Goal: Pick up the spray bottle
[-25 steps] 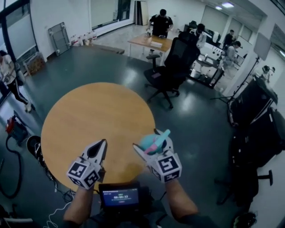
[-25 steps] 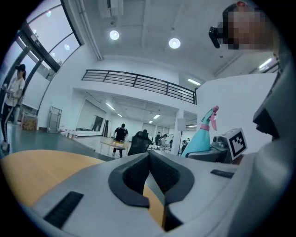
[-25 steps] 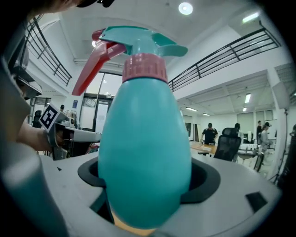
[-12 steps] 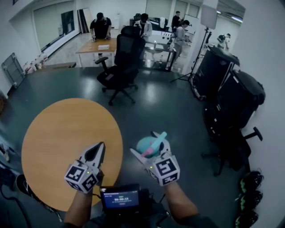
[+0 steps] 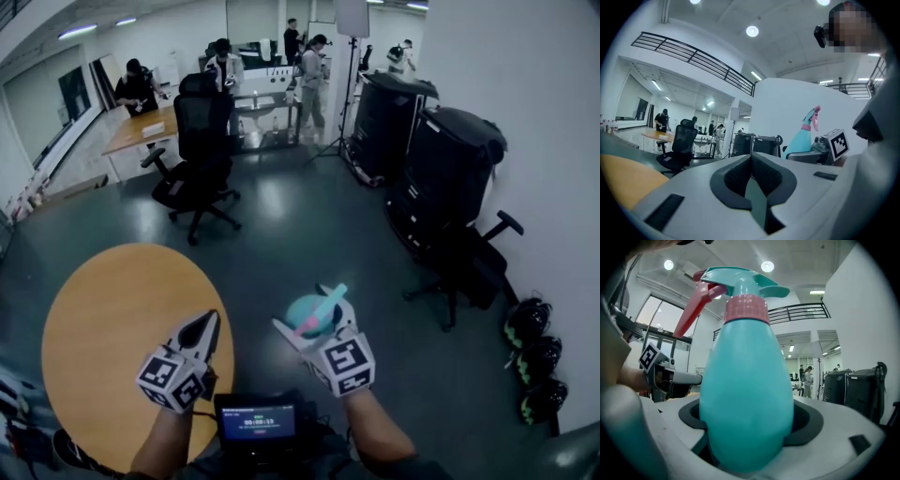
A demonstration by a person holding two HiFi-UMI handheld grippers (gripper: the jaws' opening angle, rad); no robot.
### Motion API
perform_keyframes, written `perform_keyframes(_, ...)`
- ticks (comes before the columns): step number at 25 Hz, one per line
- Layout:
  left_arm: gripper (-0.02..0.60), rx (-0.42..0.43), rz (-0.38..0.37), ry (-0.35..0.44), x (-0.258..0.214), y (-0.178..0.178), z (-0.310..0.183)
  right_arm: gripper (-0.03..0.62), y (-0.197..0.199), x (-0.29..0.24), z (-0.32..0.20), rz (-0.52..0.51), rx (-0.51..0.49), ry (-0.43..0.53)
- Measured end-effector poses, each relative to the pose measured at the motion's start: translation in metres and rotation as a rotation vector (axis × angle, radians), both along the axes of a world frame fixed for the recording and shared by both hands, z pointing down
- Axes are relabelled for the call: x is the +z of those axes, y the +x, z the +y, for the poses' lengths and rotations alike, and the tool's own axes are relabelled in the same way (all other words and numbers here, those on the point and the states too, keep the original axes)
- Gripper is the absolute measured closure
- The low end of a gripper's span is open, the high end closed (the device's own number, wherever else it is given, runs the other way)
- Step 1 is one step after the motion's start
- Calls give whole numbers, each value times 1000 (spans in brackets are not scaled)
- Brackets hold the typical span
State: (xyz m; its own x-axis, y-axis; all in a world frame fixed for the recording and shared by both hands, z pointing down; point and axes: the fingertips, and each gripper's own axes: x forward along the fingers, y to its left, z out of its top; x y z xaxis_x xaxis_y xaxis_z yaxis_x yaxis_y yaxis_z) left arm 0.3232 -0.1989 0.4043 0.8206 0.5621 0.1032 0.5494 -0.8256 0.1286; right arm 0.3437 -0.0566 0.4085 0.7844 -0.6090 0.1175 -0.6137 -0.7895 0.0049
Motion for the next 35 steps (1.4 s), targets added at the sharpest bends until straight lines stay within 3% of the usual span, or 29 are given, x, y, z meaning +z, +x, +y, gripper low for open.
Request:
perform_keyframes(7, 586, 58, 12, 0, -4, 0, 19, 147, -7, 1, 14, 1, 43, 6)
perform_keyframes(12, 586, 61, 16, -19, -6, 6, 21, 148, -1, -11, 14, 43, 44, 2)
perform_keyframes(35, 586, 81, 9, -28, -15, 35, 10, 151, 29, -30, 3, 24, 109, -28)
